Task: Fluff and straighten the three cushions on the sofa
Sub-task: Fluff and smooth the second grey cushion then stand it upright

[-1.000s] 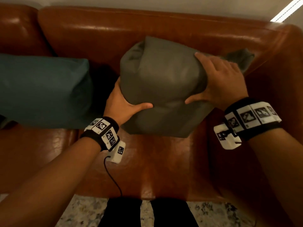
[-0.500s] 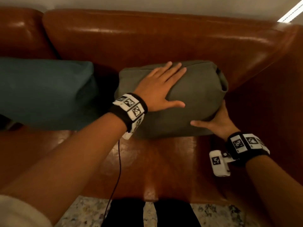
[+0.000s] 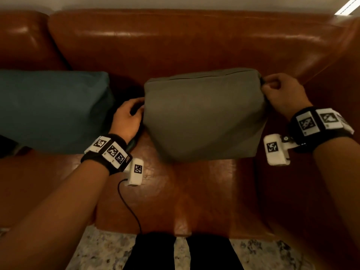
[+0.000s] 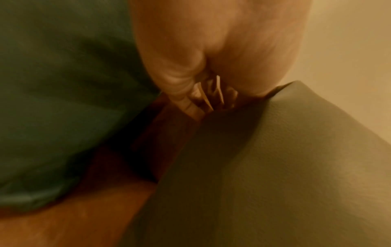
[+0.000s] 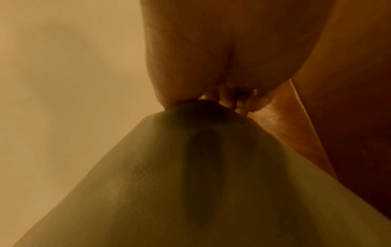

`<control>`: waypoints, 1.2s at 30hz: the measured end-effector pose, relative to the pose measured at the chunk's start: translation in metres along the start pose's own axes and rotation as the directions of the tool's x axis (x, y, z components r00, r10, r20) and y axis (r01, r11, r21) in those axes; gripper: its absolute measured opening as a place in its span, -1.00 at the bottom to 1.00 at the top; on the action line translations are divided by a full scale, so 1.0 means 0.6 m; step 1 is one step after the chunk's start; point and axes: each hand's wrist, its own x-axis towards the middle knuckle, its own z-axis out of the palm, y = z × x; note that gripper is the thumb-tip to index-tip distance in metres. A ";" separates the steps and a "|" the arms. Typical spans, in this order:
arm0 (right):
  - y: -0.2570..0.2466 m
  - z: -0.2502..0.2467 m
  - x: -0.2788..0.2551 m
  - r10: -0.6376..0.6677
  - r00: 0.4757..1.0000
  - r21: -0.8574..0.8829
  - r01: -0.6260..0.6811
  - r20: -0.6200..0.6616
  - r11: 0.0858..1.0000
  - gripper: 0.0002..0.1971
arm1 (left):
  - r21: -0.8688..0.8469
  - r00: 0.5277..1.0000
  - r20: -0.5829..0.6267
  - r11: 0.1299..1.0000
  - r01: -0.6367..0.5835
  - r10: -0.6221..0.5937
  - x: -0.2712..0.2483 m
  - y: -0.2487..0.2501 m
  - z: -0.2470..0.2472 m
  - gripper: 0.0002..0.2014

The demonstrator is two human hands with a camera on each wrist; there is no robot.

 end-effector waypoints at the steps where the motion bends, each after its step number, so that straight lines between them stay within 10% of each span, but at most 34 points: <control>1: 0.001 0.000 0.005 0.025 0.999 -0.001 -0.025 0.024 1.000 -0.68 | 0.040 1.000 0.015 0.999 -0.008 0.008 0.001 0.002 -0.001 -0.72; 11: 0.012 -0.017 -0.007 -0.036 0.993 -0.219 0.060 0.111 0.974 -0.67 | 0.246 0.995 0.085 0.967 -0.065 0.046 0.035 0.059 -0.002 -0.75; 18: 0.039 -0.039 -0.015 0.081 0.980 -0.126 -0.105 -0.181 0.987 -0.65 | 0.064 0.996 -0.022 0.994 -0.088 0.090 0.036 0.092 -0.024 -0.90; 23: 0.040 -0.040 -0.023 0.145 0.978 -0.087 -0.159 -0.151 0.983 -0.65 | -0.012 0.998 0.063 1.000 -0.027 0.028 0.021 0.084 -0.016 -0.76; 28: 0.041 -0.069 -0.014 0.159 0.974 -0.121 -0.180 -0.164 0.976 -0.71 | -0.128 0.990 -0.135 0.990 -0.060 0.043 0.035 0.089 -0.047 -0.64; 36: 0.041 -0.041 -0.019 0.334 0.931 0.387 -0.255 -0.150 0.886 -0.61 | -0.169 0.996 -0.064 0.983 -0.067 0.057 0.024 0.078 -0.036 -0.39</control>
